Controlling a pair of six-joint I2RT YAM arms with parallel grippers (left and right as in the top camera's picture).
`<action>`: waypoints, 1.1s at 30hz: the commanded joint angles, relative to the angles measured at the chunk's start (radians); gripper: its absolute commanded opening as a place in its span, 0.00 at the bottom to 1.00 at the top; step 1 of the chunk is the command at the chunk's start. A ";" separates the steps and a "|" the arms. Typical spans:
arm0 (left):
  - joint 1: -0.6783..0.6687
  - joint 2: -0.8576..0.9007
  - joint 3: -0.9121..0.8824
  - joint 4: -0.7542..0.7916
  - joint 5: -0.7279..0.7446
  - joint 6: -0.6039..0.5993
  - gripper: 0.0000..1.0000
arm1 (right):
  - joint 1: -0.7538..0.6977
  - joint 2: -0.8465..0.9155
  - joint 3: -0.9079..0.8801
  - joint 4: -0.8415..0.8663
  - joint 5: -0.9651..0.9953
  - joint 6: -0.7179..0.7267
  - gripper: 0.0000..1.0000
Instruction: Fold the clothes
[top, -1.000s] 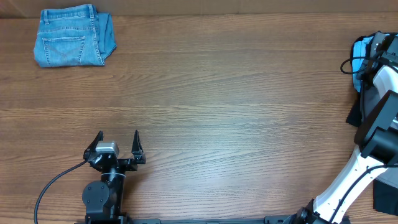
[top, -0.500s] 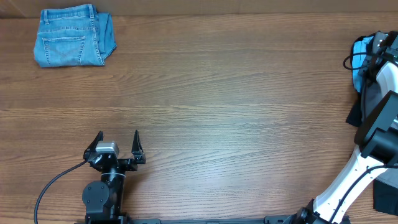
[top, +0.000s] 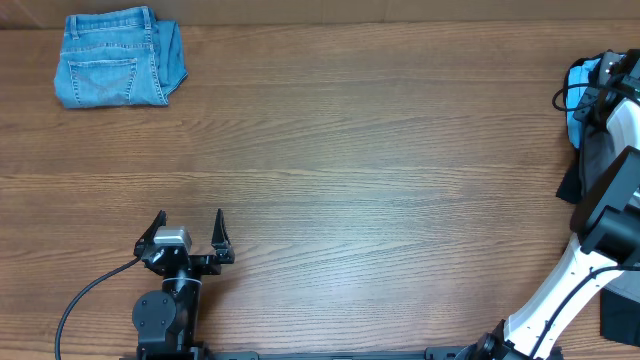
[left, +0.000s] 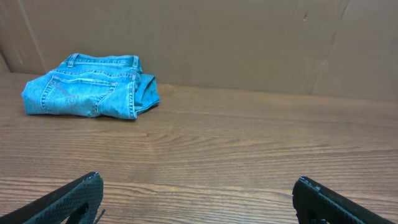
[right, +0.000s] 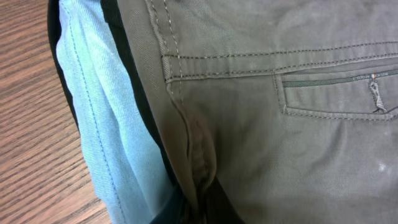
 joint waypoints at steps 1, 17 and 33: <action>0.006 -0.011 -0.004 0.001 0.010 0.023 1.00 | -0.005 0.006 0.035 0.000 -0.014 0.009 0.04; 0.006 -0.011 -0.004 0.001 0.010 0.023 1.00 | -0.005 -0.216 0.035 -0.032 -0.014 0.092 0.04; 0.006 -0.011 -0.004 0.001 0.010 0.023 1.00 | -0.005 -0.257 0.032 -0.079 -0.015 0.106 0.07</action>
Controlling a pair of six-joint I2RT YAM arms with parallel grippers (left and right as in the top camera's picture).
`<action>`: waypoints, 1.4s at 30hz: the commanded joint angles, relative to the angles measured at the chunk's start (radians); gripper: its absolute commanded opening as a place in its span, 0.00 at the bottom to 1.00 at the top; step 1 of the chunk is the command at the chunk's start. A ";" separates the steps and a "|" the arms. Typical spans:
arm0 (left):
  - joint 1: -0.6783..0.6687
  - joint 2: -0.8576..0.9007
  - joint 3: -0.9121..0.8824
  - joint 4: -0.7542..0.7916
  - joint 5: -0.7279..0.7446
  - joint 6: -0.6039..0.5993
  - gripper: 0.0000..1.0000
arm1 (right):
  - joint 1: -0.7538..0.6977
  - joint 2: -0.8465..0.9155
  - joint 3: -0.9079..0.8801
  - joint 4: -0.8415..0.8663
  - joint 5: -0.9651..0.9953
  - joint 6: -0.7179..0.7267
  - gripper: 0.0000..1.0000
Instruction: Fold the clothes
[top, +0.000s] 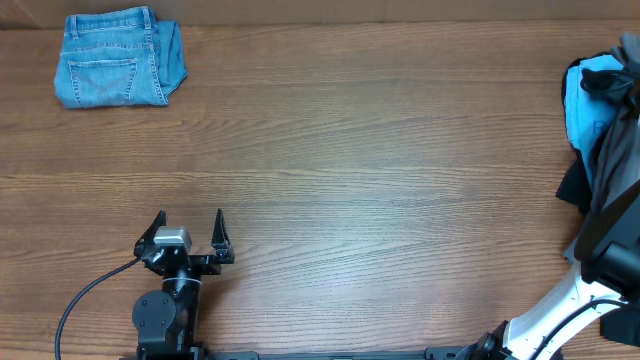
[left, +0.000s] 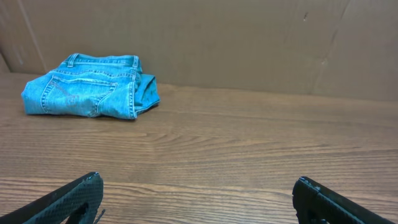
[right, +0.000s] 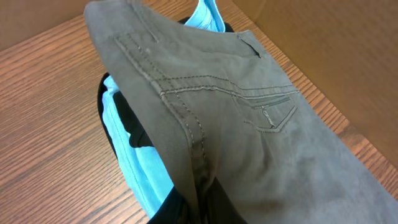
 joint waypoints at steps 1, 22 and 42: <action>0.006 -0.011 -0.004 0.001 0.010 0.022 1.00 | 0.010 -0.010 0.032 0.009 -0.013 0.012 0.09; 0.006 -0.011 -0.004 0.001 0.010 0.023 1.00 | 0.010 0.031 0.031 -0.003 -0.088 0.011 0.30; 0.006 -0.011 -0.004 0.001 0.010 0.023 1.00 | 0.016 0.161 0.003 0.032 -0.111 0.007 0.50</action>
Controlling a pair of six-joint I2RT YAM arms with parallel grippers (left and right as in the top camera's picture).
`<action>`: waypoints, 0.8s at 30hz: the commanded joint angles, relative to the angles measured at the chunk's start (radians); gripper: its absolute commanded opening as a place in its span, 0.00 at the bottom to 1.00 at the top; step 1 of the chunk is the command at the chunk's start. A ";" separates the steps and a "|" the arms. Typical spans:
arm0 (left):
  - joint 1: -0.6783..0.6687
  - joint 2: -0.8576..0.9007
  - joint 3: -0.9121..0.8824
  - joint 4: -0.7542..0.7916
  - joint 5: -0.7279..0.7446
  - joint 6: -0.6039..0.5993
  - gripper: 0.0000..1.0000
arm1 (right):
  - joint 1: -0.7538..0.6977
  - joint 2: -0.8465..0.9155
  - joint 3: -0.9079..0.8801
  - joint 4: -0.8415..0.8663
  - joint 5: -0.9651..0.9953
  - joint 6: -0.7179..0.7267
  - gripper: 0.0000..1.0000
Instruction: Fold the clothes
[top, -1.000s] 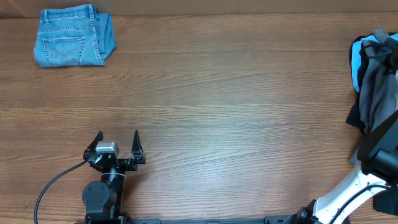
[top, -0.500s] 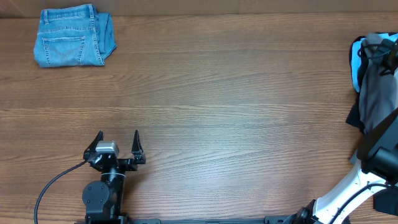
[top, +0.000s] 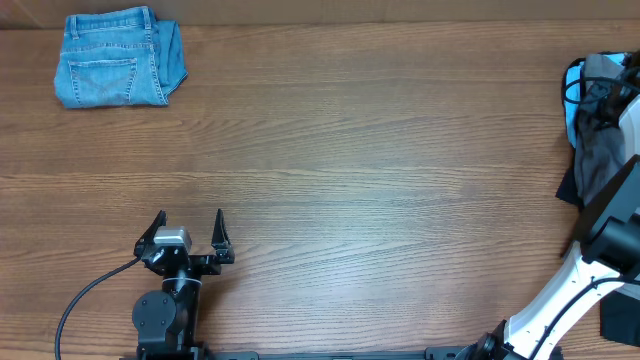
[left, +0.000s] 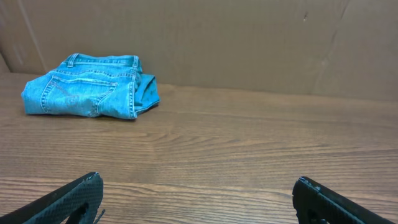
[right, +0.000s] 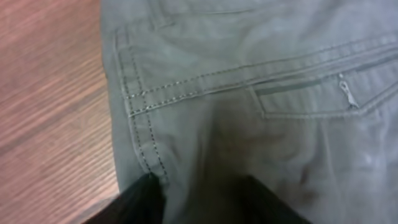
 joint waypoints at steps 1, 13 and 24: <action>0.006 -0.011 -0.004 0.001 0.010 0.023 1.00 | 0.011 0.006 0.003 0.021 -0.005 -0.002 0.52; 0.006 -0.011 -0.004 0.001 0.010 0.023 1.00 | 0.075 0.006 0.006 0.024 0.054 -0.093 0.76; 0.006 -0.011 -0.004 0.001 0.010 0.023 1.00 | 0.041 0.048 -0.026 0.039 0.087 -0.097 0.71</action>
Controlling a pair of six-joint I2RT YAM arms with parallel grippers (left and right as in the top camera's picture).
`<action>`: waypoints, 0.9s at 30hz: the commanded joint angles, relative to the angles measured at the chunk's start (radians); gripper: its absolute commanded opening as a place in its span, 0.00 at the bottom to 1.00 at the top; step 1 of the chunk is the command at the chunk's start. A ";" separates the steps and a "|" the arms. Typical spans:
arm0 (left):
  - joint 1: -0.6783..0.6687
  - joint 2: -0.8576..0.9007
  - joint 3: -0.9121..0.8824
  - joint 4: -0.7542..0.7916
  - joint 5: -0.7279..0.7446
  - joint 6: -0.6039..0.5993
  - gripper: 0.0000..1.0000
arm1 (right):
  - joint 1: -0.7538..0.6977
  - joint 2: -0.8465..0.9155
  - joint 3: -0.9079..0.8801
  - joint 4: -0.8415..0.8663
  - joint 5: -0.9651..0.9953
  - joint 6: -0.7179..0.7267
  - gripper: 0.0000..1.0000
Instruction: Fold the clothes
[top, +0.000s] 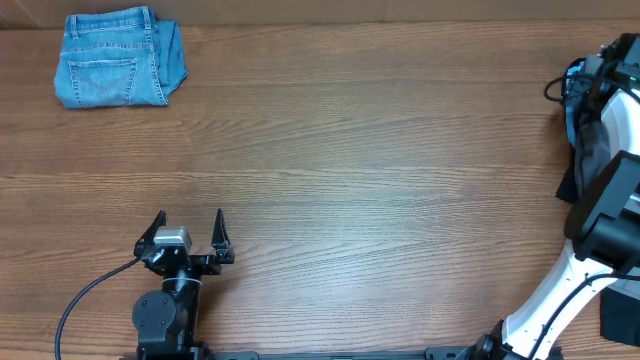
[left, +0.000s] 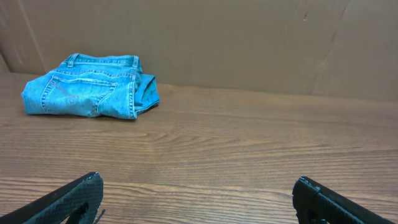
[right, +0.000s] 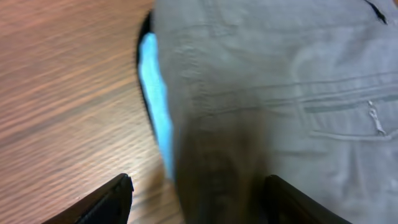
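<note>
A pair of folded blue jeans (top: 120, 60) lies at the table's far left corner, and it also shows in the left wrist view (left: 90, 86). Grey-olive trousers (right: 280, 74) lie on a pile at the right edge, over a light blue garment (right: 155, 106) and black cloth. My right gripper (right: 202, 186) hangs open just above the trousers, its fingers wide apart with nothing gripped. At the front left my left gripper (left: 198, 186) rests open over bare wood, far from the jeans.
The wooden table (top: 360, 170) runs wide between the jeans and the pile. A cardboard wall (left: 249, 43) stands along the back edge. The pile (top: 578, 115) hangs partly over the right edge, under the right arm.
My right gripper has opened wide and no longer holds the grey trousers, which lie on the pile. The blue garment shows beside them again. The left arm has not moved.
My right gripper was pressed into the grey trousers on the pile. Then it held them lifted above the blue and black clothes. Then they were down low again with the fingers still around the cloth. Now the gripper is open over them.
</note>
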 joint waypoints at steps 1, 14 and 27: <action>0.006 -0.011 -0.004 0.001 0.010 0.023 1.00 | -0.015 0.053 -0.016 0.010 0.019 -0.015 0.71; 0.006 -0.011 -0.004 0.001 0.010 0.023 1.00 | -0.023 0.070 -0.016 0.020 0.046 -0.015 0.55; 0.006 -0.011 -0.004 0.001 0.010 0.023 1.00 | -0.027 0.090 -0.016 0.020 0.050 -0.021 0.40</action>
